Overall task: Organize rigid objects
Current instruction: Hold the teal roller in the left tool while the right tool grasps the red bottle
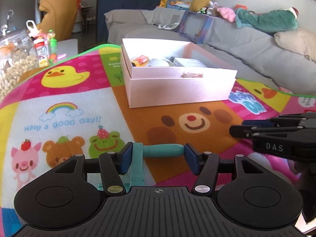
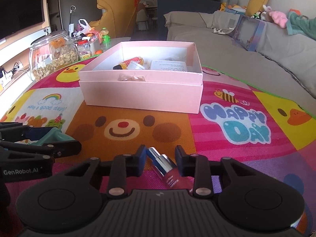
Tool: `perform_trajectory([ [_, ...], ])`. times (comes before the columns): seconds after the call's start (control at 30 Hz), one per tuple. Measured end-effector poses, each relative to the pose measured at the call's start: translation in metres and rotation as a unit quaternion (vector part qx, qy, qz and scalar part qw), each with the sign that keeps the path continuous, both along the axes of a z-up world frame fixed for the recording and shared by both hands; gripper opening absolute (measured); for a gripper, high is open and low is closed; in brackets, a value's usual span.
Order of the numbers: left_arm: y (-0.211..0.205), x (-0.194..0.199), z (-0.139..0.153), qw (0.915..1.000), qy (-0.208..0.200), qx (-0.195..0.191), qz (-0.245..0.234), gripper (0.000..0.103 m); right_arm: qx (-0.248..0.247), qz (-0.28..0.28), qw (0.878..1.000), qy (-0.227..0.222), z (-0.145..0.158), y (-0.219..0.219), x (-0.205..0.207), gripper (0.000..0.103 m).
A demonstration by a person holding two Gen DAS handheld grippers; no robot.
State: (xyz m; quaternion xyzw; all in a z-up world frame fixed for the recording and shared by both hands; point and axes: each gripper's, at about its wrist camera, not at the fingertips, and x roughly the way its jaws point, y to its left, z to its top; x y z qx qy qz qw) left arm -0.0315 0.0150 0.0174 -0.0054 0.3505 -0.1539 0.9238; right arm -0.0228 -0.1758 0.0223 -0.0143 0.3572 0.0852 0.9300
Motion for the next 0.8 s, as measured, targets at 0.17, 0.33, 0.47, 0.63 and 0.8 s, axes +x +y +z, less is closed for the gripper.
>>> perform_trajectory([
  [0.17, 0.0, -0.012, 0.007, 0.9996, -0.016, 0.002, -0.022, 0.061, -0.005, 0.015, 1.0, -0.021, 0.011, -0.003, -0.007, 0.01],
  [0.33, 0.003, -0.016, 0.015, 0.9993, -0.019, -0.011, -0.029, 0.061, 0.007, 0.026, 0.999, -0.032, 0.02, -0.007, -0.011, 0.009],
  [0.47, 0.003, -0.017, 0.02, 0.999, -0.024, -0.015, -0.034, 0.061, 0.014, 0.024, 0.999, -0.037, 0.025, -0.01, -0.013, 0.008],
  [0.63, 0.003, -0.018, 0.022, 0.9988, -0.021, -0.021, -0.038, 0.061, 0.027, 0.034, 0.998, -0.047, 0.034, -0.018, -0.017, 0.007],
  [0.8, 0.001, -0.018, 0.02, 0.9987, -0.017, -0.022, -0.043, 0.061, 0.004, 0.053, 0.999, -0.009, 0.017, -0.016, -0.014, 0.009],
])
